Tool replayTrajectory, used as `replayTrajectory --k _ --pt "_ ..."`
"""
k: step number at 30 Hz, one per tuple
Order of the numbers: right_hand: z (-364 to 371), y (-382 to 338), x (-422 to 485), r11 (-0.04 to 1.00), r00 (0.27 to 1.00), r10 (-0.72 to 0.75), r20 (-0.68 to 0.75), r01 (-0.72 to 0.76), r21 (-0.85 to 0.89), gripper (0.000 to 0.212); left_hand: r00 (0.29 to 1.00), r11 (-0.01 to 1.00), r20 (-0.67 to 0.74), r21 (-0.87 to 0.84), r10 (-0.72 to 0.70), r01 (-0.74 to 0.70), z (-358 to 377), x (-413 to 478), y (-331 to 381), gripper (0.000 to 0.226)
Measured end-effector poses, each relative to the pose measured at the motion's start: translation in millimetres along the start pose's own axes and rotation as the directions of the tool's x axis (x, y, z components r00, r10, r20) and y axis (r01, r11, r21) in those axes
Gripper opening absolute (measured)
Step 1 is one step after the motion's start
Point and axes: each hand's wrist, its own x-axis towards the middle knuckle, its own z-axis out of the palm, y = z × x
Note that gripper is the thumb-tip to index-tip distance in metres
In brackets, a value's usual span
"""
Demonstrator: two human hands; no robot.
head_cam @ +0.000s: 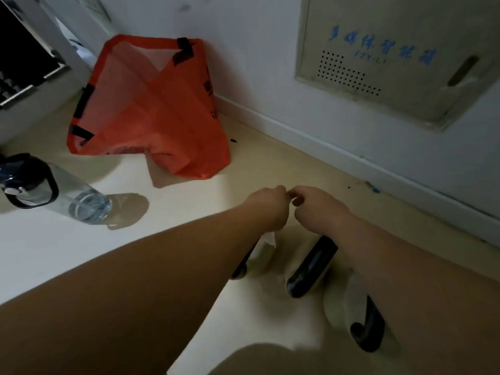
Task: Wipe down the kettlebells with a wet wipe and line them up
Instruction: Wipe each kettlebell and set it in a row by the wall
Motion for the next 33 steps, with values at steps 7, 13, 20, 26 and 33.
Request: replayTrajectory --k 7,13,20,26,33 --pt "9.5 11.4 7.4 0.994 0.993 0.020 -0.117 -0.033 -0.108 0.048 1.000 0.961 -0.003 0.278 -0.008 0.009 0.2 18.7 23.0 0.032" --pt "6.6 10.6 4.1 0.998 0.996 -0.037 -0.087 0.032 -0.057 0.041 0.987 0.972 -0.163 -0.232 0.006 -0.044 22.1 -18.8 -11.3 0.042" --pt "17.8 -17.3 -4.5 0.971 0.984 -0.176 0.020 0.171 0.166 0.049 0.891 0.877 -0.440 -0.465 -0.113 -0.119 111.2 -130.6 -50.7 0.058" --pt "30.7 -23.0 4.3 0.983 0.983 -0.111 0.147 0.087 0.162 0.052 0.893 0.859 -0.396 -0.512 -0.214 -0.021 91.7 -119.9 -44.1 0.035" --pt "37.1 -27.5 21.2 0.973 0.976 -0.009 0.220 -0.042 0.226 0.058 0.986 0.530 0.124 -0.846 0.108 0.048 27.5 -56.9 -61.3 0.041"
